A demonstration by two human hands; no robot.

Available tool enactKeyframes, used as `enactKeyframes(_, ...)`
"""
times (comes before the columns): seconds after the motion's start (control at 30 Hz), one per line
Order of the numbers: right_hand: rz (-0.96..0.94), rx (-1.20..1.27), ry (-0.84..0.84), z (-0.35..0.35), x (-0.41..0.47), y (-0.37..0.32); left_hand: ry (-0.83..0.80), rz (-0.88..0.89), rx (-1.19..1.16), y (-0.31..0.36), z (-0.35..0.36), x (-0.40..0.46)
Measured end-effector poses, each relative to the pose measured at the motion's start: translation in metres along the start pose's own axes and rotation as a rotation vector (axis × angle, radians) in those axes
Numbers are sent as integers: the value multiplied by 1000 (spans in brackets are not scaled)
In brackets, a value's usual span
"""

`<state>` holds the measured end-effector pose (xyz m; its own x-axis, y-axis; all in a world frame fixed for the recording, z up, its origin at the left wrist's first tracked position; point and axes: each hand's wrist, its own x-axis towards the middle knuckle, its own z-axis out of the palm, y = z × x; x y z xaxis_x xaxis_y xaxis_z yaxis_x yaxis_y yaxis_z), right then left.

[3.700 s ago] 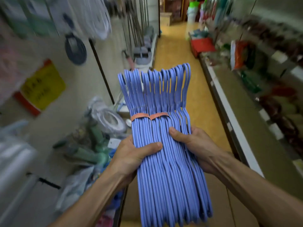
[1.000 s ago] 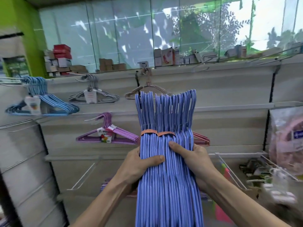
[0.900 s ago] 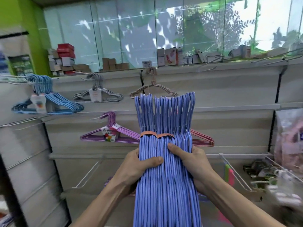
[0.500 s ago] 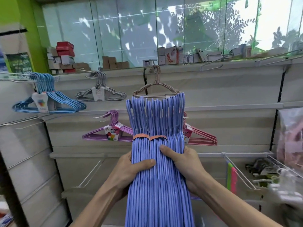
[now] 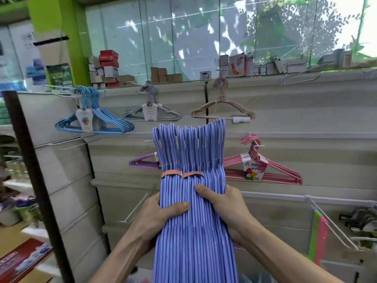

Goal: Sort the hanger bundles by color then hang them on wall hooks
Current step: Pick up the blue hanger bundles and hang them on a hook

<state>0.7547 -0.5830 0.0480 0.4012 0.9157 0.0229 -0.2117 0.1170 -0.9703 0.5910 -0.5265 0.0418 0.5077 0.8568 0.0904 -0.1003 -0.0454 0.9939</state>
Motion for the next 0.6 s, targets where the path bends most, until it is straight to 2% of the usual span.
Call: enactKeyframes(0.6,105,0,-329,185,29,57,339,13,63,6,-175,-49)
